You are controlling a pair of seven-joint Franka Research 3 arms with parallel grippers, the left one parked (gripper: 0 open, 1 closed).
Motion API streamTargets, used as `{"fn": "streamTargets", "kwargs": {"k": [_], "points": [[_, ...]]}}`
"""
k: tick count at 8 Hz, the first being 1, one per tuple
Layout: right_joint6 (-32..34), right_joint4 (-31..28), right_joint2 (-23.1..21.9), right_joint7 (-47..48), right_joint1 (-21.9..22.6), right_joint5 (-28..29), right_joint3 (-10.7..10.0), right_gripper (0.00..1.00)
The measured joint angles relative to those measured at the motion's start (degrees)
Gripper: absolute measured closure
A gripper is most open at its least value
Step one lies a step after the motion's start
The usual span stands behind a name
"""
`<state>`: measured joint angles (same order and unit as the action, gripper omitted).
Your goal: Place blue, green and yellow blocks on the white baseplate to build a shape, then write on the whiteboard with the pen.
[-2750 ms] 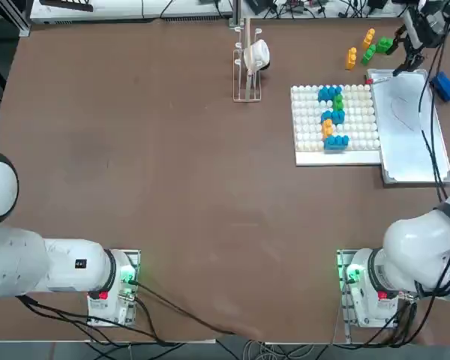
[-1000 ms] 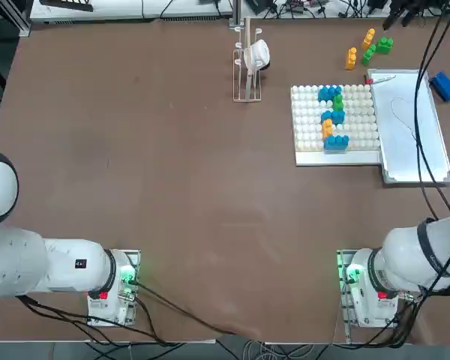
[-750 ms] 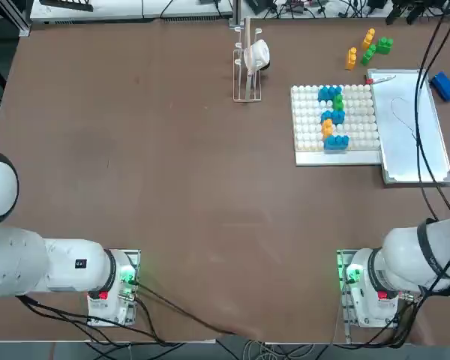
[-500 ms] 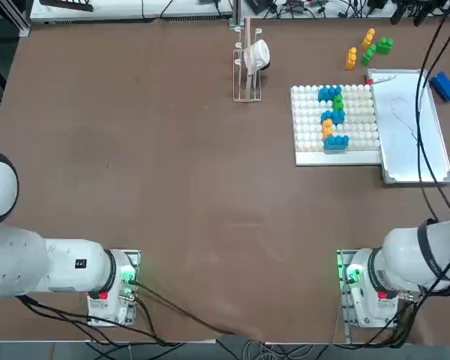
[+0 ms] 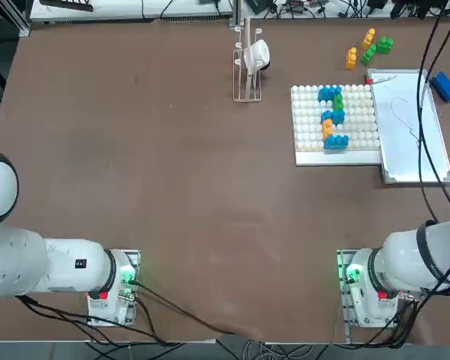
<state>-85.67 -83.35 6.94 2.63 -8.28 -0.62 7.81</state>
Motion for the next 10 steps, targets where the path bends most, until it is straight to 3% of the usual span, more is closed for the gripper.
{"fn": "streamTargets", "kwargs": {"k": [2, 4, 5, 10], "points": [[0.3, 0.2, 0.1, 0.0, 0.5, 0.0, -0.7, 0.00], [0.9, 0.5, 0.0, 0.0, 5.0, 0.0, -5.8, 0.00], [1.2, 0.7, 0.0, -0.2, 6.0, 0.0, -7.3, 0.00], [2.7, 0.6, -2.7, -3.7, 7.4, 0.0, -8.0, 0.00]]}}
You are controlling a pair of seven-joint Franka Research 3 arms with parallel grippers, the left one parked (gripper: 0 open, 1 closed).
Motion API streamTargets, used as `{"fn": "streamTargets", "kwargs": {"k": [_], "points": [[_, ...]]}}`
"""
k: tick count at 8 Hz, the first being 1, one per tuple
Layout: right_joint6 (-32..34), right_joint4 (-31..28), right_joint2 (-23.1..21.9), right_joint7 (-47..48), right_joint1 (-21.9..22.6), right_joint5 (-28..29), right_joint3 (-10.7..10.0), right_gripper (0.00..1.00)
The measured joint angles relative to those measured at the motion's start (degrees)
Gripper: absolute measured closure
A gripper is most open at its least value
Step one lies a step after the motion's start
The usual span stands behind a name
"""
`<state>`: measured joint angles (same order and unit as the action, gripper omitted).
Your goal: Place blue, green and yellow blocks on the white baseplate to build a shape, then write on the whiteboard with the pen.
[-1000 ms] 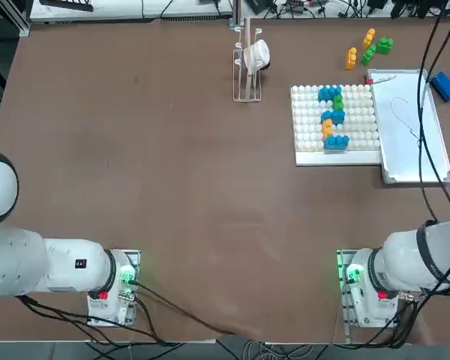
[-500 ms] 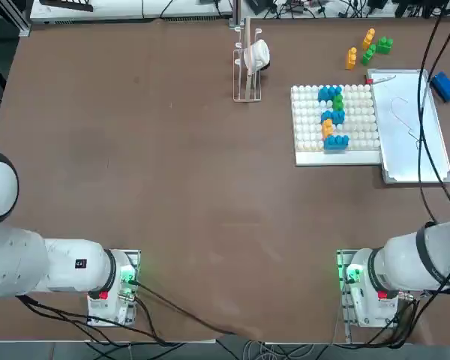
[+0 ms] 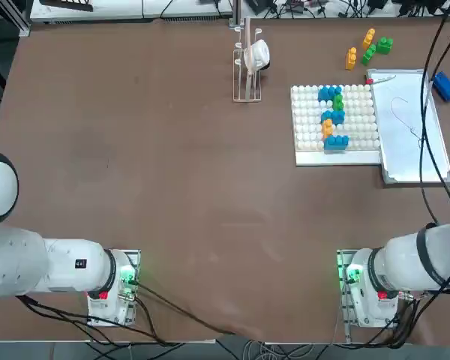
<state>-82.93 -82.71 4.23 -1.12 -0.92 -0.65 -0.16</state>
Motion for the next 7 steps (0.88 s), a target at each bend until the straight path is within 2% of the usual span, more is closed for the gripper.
{"fn": "streamTargets", "kwargs": {"k": [7], "points": [[0.1, -0.2, -0.2, 0.0, 0.7, 0.0, 0.0, 0.00]]}}
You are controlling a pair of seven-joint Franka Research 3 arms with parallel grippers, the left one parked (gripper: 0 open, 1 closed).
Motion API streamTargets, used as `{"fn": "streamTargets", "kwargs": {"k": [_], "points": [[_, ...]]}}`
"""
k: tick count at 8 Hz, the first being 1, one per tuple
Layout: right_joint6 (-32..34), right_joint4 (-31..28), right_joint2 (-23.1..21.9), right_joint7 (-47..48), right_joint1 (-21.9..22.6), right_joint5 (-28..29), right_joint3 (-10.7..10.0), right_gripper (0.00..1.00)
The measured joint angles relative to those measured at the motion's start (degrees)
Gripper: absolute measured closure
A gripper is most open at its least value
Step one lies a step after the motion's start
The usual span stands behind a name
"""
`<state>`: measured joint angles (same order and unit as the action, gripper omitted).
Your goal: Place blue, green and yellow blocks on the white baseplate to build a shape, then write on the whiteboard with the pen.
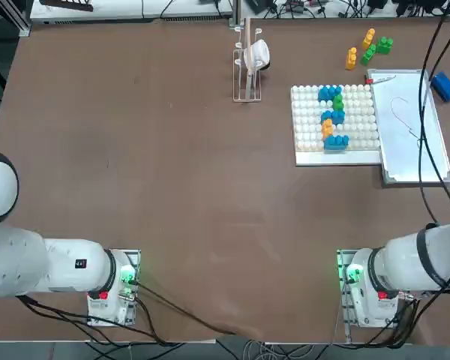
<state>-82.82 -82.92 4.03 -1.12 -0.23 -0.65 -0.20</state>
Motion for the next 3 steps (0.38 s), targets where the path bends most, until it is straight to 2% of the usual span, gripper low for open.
{"fn": "streamTargets", "kwargs": {"k": [3], "points": [[0.2, -0.2, 0.0, 0.0, -0.2, 0.0, -0.5, 0.00]]}}
